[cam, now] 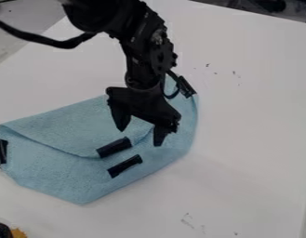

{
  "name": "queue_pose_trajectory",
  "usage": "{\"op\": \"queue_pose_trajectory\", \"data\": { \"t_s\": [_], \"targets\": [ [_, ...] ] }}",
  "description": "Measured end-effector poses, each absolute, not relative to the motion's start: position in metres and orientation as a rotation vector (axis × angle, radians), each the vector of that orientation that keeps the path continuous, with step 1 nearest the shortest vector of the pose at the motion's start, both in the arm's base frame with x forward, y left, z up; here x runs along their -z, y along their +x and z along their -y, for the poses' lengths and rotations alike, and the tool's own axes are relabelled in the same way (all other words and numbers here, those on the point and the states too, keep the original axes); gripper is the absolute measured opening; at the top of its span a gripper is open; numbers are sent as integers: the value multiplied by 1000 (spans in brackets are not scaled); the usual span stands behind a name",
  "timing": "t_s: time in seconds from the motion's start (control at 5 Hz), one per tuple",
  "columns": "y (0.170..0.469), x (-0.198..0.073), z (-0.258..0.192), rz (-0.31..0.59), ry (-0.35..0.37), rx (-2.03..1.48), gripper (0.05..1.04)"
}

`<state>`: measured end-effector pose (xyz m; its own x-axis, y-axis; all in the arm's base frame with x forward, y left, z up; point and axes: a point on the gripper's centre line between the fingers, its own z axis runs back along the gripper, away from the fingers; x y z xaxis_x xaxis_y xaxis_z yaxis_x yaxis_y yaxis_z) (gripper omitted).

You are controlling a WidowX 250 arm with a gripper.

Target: Unfold the cloth from right to left

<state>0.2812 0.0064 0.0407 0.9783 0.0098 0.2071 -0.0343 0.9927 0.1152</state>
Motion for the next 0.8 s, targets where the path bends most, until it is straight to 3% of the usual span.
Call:
{"op": "queue_pose_trajectory", "data": {
  "t_s": [0.4, 0.8],
  "targets": [
    [290, -34, -20, 178, 114, -16, 1001],
    [275, -20, -25, 159, 93, -47, 1001]
  ]
}}
